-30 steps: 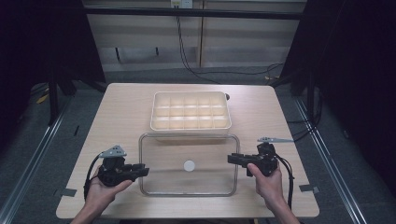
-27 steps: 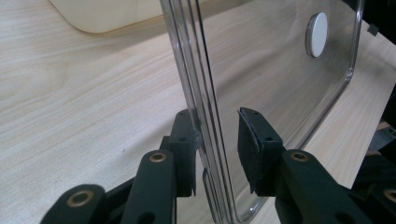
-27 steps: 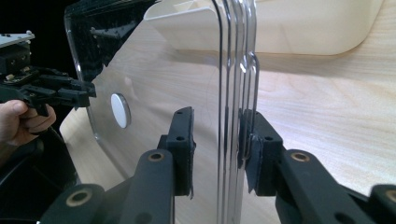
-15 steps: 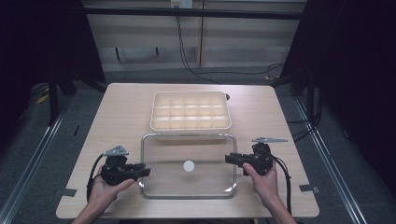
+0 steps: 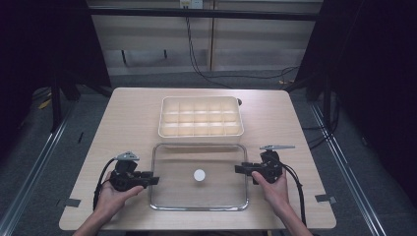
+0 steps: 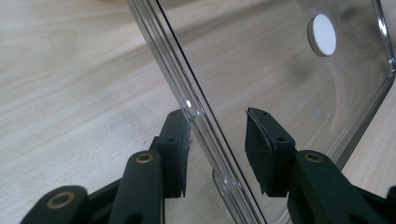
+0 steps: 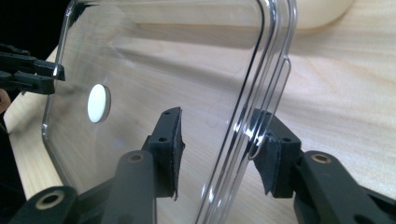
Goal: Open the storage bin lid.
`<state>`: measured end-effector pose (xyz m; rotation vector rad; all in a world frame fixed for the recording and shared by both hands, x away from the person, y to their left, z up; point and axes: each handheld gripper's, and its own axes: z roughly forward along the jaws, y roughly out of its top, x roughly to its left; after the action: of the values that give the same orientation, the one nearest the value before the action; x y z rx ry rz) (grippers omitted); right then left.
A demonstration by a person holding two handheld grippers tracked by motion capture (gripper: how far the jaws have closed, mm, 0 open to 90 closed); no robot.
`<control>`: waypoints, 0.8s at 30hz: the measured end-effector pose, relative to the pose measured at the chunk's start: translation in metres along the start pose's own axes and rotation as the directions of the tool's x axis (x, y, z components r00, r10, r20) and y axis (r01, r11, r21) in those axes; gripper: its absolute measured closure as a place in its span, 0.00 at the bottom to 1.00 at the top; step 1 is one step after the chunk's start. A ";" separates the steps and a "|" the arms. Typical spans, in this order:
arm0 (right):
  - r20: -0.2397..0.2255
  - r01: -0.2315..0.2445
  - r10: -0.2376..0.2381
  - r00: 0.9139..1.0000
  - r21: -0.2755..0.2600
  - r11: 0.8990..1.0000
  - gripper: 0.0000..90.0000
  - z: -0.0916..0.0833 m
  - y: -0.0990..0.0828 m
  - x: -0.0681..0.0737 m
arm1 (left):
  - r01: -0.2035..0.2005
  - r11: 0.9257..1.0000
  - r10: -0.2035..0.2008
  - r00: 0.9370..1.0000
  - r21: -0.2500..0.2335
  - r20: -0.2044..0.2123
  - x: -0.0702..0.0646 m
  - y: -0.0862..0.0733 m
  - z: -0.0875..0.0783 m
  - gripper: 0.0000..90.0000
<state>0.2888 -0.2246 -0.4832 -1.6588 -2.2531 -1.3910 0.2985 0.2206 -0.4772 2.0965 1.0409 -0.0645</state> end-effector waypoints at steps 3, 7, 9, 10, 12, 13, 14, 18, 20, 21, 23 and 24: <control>0.011 -0.005 0.005 1.000 0.010 1.000 0.59 0.002 -0.002 -0.002 | -0.002 1.000 0.002 1.000 0.005 0.008 0.001 0.000 0.002 0.66; 0.029 0.002 -0.002 1.000 0.015 1.000 0.56 0.005 -0.002 -0.002 | -0.001 1.000 0.001 1.000 0.008 0.005 0.002 -0.001 0.004 0.66; 0.038 0.002 -0.003 0.999 0.026 1.000 0.54 0.007 -0.002 -0.002 | 0.000 1.000 0.000 1.000 0.007 -0.002 0.002 -0.001 0.005 0.65; 0.041 0.004 -0.005 0.999 0.026 1.000 0.54 0.008 -0.002 -0.003 | -0.002 1.000 0.002 1.000 0.003 -0.005 0.002 -0.001 0.006 0.65; 0.049 0.008 -0.009 0.999 0.024 1.000 0.52 0.009 -0.002 -0.003 | -0.007 1.000 0.007 1.000 0.003 -0.003 0.001 -0.001 0.006 0.65; 0.050 0.011 -0.012 0.999 0.022 1.000 0.51 0.010 -0.002 -0.003 | -0.010 1.000 0.010 1.000 -0.001 -0.008 0.001 -0.001 0.006 0.65; 0.054 0.016 -0.017 0.998 0.021 1.000 0.50 0.010 -0.001 -0.003 | -0.011 1.000 0.011 1.000 0.001 -0.008 0.001 -0.001 0.006 0.65; 0.065 0.020 -0.023 0.998 0.039 0.999 0.47 0.013 -0.002 -0.003 | -0.009 1.000 0.010 1.000 0.007 -0.020 0.003 -0.002 0.009 0.65; 0.062 0.019 -0.022 0.998 0.044 0.999 0.43 0.014 -0.003 -0.003 | -0.015 1.000 0.015 1.000 0.011 -0.017 0.003 -0.002 0.009 0.65; 0.062 0.016 -0.019 0.998 0.051 0.999 0.42 0.014 -0.003 -0.003 | -0.012 1.000 0.012 1.000 0.011 -0.014 0.003 -0.002 0.009 0.65; 0.055 0.008 -0.011 0.998 0.055 0.998 0.40 0.014 -0.003 -0.003 | -0.007 1.000 0.007 1.000 0.009 -0.008 0.003 -0.002 0.010 0.65; 0.054 0.001 -0.004 0.999 0.056 0.998 0.40 0.015 -0.003 -0.004 | -0.006 1.000 0.006 1.000 0.011 -0.010 0.003 -0.002 0.010 0.65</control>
<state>0.2947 -0.2178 -0.4959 -1.6976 -2.3005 -1.2856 0.3020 0.2168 -0.4871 2.1121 1.0426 -0.0569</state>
